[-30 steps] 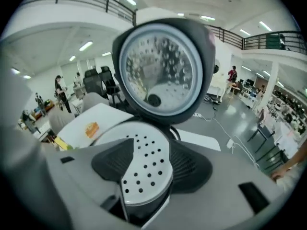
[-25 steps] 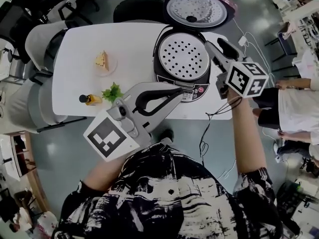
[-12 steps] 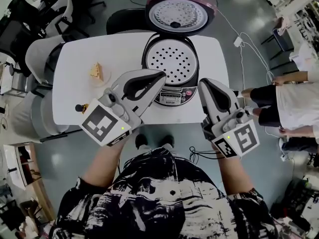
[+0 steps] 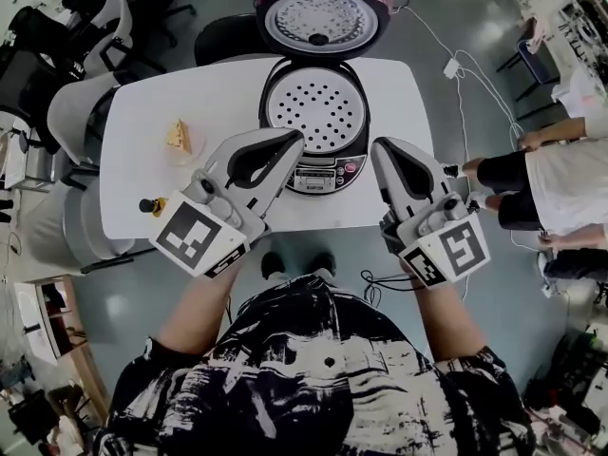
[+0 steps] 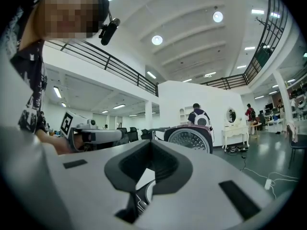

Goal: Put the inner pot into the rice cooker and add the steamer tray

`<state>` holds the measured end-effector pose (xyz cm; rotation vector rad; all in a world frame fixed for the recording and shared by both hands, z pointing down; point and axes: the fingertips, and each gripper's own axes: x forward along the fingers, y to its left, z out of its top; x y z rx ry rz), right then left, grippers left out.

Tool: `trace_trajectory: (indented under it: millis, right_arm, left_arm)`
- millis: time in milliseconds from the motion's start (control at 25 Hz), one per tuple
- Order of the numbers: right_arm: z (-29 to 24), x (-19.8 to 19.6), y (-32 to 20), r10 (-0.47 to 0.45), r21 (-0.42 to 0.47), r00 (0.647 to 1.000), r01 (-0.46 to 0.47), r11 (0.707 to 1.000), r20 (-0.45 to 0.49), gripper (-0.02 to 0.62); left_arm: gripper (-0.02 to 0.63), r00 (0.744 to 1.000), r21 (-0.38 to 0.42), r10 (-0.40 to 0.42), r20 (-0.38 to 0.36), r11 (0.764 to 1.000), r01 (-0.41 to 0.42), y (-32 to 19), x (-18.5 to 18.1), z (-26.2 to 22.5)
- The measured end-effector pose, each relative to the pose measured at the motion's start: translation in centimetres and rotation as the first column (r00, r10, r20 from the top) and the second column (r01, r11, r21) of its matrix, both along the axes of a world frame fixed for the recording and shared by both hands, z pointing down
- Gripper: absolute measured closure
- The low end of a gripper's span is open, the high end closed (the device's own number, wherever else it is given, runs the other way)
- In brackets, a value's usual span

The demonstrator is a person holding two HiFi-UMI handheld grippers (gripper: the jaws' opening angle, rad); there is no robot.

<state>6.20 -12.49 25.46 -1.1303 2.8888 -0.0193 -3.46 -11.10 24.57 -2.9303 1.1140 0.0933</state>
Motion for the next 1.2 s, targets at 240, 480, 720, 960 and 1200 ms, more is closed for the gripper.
trace_trajectory:
  millis: [240, 480, 720, 960, 1200]
  right_arm:
    - [0.8, -0.1, -0.6, -0.009, -0.015, 1.000, 0.009, 1.000, -0.005, 0.598]
    - [1.3, -0.6, -0.9, -0.013, -0.020, 1.000, 0.013, 1.000, -0.012, 0.598]
    - [1.1, -0.4, -1.1, -0.004, -0.013, 1.000, 0.004, 1.000, -0.014, 0.598]
    - [0.9, -0.6, -1.2, 0.000, -0.008, 1.000, 0.000, 1.000, -0.023, 0.598]
    - [1.3, -0.4, -1.5, 0.008, -0.009, 1.000, -0.008, 1.000, -0.024, 0.598]
  left_arm:
    - [0.601, 1.000, 0.002, -0.016, 0.009, 1.000, 0.016, 0.3, 0.1, 0.2]
    - [0.601, 1.000, -0.004, -0.023, 0.009, 1.000, 0.023, 0.6, -0.2, 0.6]
    - [0.601, 1.000, 0.000, -0.023, 0.006, 1.000, 0.023, 0.8, -0.2, 0.4]
    - [0.601, 1.000, -0.005, -0.020, 0.001, 1.000, 0.020, 0.8, -0.3, 0.4]
    - [0.601, 1.000, -0.002, -0.019, 0.000, 1.000, 0.019, 0.7, -0.3, 0.7]
